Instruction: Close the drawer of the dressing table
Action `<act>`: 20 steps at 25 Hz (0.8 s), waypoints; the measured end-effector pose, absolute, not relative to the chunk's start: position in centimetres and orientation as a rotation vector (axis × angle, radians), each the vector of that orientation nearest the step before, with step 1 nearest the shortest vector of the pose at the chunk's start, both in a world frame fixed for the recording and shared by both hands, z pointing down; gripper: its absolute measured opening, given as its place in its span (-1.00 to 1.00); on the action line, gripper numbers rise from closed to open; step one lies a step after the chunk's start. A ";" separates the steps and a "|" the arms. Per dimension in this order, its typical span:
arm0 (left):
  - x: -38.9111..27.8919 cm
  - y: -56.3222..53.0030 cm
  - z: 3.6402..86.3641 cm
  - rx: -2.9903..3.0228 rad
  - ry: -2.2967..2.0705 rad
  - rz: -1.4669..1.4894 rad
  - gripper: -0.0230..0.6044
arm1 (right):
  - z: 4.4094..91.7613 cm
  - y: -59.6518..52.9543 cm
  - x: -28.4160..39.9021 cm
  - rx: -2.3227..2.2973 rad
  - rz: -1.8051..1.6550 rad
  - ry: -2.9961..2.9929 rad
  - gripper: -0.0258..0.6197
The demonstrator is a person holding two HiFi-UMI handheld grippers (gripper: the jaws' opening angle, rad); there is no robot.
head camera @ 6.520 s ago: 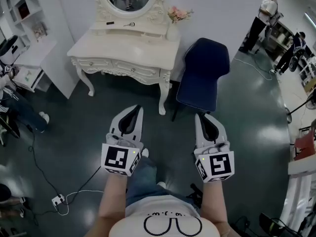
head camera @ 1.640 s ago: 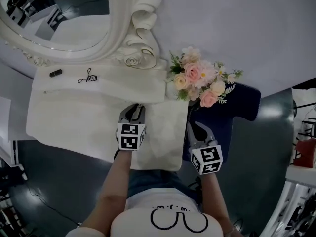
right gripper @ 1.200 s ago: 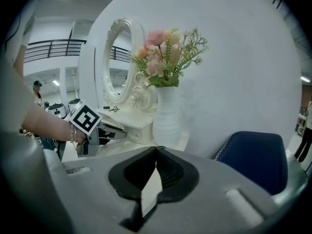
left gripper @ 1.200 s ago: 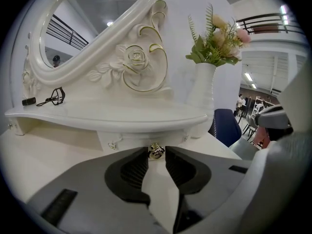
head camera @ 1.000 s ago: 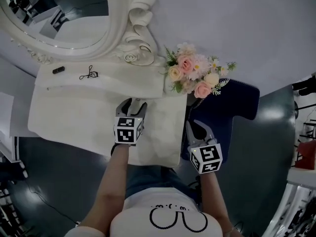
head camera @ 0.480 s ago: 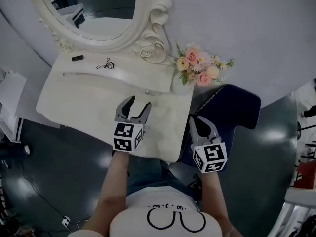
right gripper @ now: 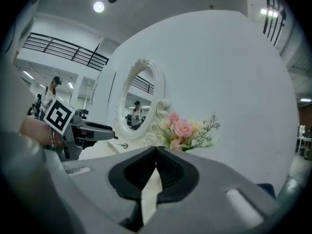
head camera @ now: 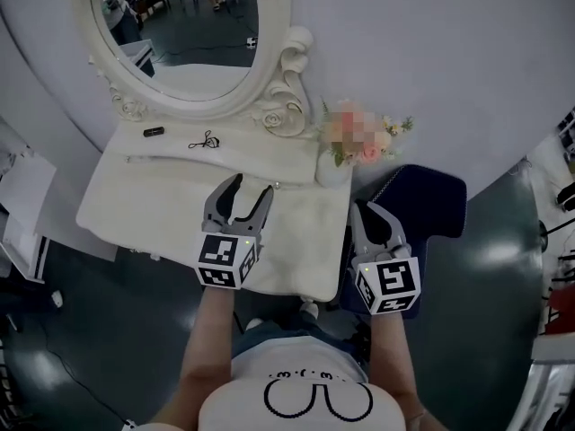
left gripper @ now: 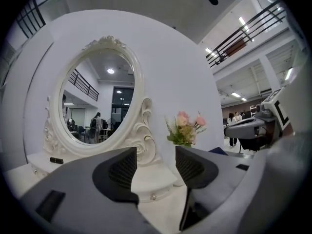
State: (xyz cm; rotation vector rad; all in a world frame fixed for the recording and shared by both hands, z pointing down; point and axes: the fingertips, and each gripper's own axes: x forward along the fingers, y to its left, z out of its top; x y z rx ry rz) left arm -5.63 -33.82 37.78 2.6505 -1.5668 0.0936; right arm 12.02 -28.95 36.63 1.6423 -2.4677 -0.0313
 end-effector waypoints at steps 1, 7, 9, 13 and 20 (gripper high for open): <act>-6.1 -33.5 36.9 2.666 -1.569 0.082 -0.15 | 35.7 -28.6 11.7 1.663 -0.051 -2.466 -0.91; -8.9 -31.8 31.2 2.769 -1.609 -0.040 -0.94 | 30.5 -26.2 9.8 1.761 -0.195 -2.464 -0.91; -9.4 -31.3 30.2 2.806 -1.607 -0.055 -0.94 | 29.6 -25.6 9.2 1.782 -0.231 -2.458 -0.91; -10.2 -30.3 28.9 2.852 -1.593 -0.103 -0.94 | 28.5 -24.8 8.0 1.805 -0.280 -2.445 -0.91; -11.1 -29.9 27.8 2.890 -1.582 -0.138 -0.94 | 27.9 -24.6 6.9 1.820 -0.310 -2.417 -0.91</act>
